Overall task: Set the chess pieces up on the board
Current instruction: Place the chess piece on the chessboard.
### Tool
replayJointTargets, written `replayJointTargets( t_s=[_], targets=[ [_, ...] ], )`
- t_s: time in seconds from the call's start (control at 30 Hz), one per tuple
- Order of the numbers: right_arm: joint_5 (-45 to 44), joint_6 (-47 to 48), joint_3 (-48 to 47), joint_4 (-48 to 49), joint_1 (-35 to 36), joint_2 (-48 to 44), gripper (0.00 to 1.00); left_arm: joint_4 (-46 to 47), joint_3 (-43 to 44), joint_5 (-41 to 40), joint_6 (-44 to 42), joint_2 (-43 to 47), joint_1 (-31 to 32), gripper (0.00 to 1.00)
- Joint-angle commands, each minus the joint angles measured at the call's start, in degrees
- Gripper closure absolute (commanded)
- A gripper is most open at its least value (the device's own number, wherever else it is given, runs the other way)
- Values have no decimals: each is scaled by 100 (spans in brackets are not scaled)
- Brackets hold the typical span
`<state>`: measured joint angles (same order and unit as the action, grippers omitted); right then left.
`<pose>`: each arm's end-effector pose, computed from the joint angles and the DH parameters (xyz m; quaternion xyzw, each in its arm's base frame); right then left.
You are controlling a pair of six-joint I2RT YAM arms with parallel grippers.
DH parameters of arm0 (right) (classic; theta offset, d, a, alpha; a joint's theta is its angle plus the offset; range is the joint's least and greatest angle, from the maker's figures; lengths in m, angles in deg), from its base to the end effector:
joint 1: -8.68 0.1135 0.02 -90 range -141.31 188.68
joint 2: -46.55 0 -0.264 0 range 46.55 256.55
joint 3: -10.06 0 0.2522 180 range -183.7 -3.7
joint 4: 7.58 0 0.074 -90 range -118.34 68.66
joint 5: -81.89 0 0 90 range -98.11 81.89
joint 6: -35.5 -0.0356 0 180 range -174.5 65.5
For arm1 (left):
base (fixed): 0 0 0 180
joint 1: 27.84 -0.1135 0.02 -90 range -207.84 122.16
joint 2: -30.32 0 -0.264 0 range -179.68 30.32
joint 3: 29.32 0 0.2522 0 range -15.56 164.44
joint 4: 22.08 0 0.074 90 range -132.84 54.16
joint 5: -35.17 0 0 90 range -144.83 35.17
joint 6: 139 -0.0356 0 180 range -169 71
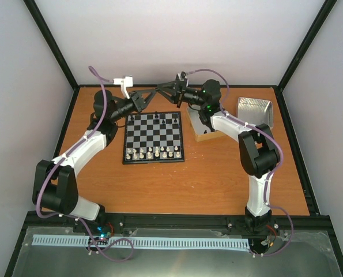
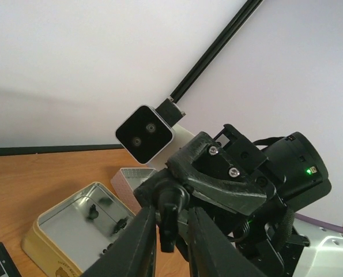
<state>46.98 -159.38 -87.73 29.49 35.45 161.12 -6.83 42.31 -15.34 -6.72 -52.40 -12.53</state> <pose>0.3973 0.2331 0.3135 0.0246 0.6326 0.7720 0.0569 0.3174 -0.1104 0.3342 0.0911 0.6810 -0.5336 0.4932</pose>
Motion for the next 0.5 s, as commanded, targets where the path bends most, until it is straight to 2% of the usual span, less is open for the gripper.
replayJointTargets(
  t_s=[0.0, 0.27, 0.3, 0.37, 0.47],
  targets=[
    [97, -32, 97, 182, 45, -119, 83, 391, 199, 54, -57, -150, -19, 83],
    [142, -29, 81, 184, 53, -45, 81, 371, 261, 46, -138, -197, -19, 97],
    [149, 1, 75, 145, 49, -37, 78, 308, 281, 21, -183, -196, -19, 98],
    [179, 168, 78, -54, 16, -50, 63, 2, 345, -61, -346, -171, -32, 99],
    [143, 970, 135, -989, -172, -209, 49, -844, 452, -231, -797, -72, -75, 99]
  ],
)
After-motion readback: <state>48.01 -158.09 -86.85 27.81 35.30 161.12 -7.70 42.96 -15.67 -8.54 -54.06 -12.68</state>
